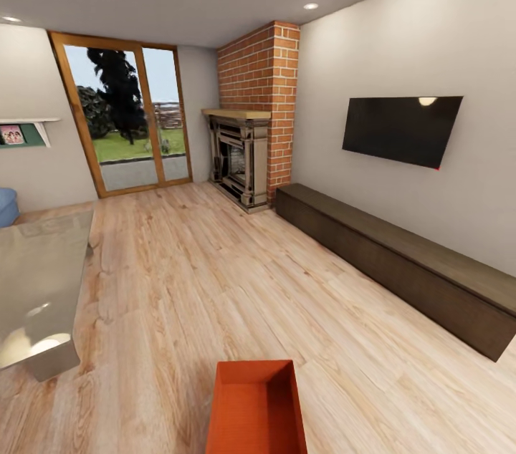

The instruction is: Move the two storage containers from the living room to the garage. In the garage, place one container on the floor and stack the other container on top of it (either order is fine).

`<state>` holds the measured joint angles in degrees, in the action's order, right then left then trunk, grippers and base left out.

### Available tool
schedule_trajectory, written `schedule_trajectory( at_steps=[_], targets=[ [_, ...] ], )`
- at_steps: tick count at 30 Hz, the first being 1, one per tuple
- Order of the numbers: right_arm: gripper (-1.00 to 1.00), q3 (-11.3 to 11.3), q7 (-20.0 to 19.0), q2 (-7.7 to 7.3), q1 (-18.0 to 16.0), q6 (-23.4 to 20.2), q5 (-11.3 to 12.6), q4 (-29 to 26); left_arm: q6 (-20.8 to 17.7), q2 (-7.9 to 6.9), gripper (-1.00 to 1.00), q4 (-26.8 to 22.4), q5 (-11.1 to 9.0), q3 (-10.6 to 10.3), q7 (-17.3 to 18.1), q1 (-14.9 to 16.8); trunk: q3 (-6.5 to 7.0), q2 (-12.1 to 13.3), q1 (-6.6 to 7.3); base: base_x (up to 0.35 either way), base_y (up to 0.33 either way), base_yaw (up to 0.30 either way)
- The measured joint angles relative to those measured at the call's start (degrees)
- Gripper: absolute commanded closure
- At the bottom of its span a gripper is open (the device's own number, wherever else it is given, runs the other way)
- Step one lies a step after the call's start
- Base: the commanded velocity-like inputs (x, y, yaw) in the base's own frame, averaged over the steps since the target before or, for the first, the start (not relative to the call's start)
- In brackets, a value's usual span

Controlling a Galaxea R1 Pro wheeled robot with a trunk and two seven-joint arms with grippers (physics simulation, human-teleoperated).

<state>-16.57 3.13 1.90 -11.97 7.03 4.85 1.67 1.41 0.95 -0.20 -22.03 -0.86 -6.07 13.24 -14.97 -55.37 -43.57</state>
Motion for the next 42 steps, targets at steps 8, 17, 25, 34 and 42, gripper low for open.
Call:
schedule_trajectory(
  at_steps=[8,17,25,34,42],
  targets=[
    [-1.00,0.0,0.0,0.00,0.0,-0.1,0.0,0.0,0.0,0.00,-1.00,0.0,-0.1,0.0,0.0,0.0,0.00,0.0,0.00,0.004,0.000,0.000],
    [-1.00,-0.1,-0.1,-0.02,0.0,0.1,-0.2,0.0,0.0,0.00,-1.00,0.0,-0.1,0.0,0.0,0.0,0.00,0.0,0.00,0.000,0.000,0.000],
    [-1.00,-0.1,0.0,0.02,0.0,-0.1,-0.1,0.0,0.0,0.00,-1.00,-0.1,-0.1,0.1,-0.1,0.0,0.00,0.0,0.00,0.000,0.000,0.000],
    [-1.00,-0.1,-0.1,0.00,0.0,0.0,-0.2,0.0,-0.1,-0.20,-1.00,-0.4,0.0,0.0,-0.1,0.0,-0.22,0.0,0.00,0.000,0.000,0.000],
    [-1.00,-0.1,-0.2,0.03,0.0,-0.1,-0.2,0.0,0.0,-0.45,-1.00,-0.8,0.5,-0.2,0.0,0.0,-0.90,0.0,0.00,0.000,0.000,0.000]
  ],
)
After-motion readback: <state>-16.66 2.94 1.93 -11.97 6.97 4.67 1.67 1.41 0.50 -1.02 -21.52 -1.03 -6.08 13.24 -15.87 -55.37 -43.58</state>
